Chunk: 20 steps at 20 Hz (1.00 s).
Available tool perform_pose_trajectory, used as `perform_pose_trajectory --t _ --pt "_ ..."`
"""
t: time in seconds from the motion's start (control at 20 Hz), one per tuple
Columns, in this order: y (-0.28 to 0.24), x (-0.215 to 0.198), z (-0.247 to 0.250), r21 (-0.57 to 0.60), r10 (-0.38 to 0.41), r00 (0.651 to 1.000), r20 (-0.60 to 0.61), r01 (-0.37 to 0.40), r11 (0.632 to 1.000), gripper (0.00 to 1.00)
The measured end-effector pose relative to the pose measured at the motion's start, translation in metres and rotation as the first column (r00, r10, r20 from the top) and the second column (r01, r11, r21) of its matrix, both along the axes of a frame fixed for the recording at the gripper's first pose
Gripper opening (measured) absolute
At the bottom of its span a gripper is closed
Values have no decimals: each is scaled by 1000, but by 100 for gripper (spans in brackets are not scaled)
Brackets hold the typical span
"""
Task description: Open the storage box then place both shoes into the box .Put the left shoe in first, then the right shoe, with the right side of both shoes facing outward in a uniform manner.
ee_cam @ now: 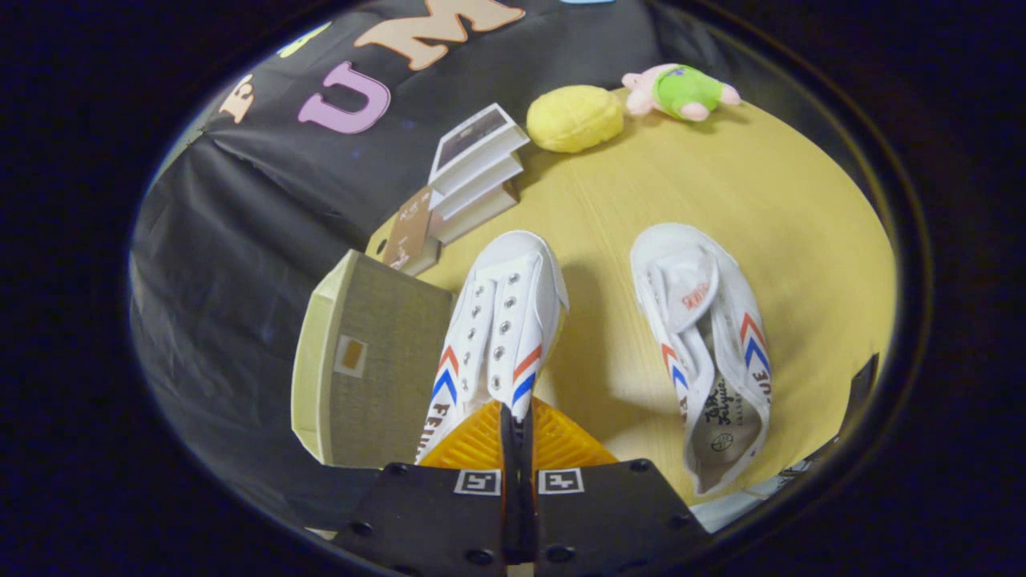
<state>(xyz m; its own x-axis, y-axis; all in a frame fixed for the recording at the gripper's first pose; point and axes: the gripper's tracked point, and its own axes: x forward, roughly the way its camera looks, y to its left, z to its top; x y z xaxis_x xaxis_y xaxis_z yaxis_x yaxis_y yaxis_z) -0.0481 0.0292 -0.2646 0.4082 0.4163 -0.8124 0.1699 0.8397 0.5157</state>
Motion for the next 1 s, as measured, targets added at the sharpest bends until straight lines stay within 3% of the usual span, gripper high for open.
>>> perform_pose_trajectory --t 0.55,1.0 --pt "81 45 103 63 56 988 141 -66 996 3" --pt "176 42 111 75 162 976 143 -174 982 3"
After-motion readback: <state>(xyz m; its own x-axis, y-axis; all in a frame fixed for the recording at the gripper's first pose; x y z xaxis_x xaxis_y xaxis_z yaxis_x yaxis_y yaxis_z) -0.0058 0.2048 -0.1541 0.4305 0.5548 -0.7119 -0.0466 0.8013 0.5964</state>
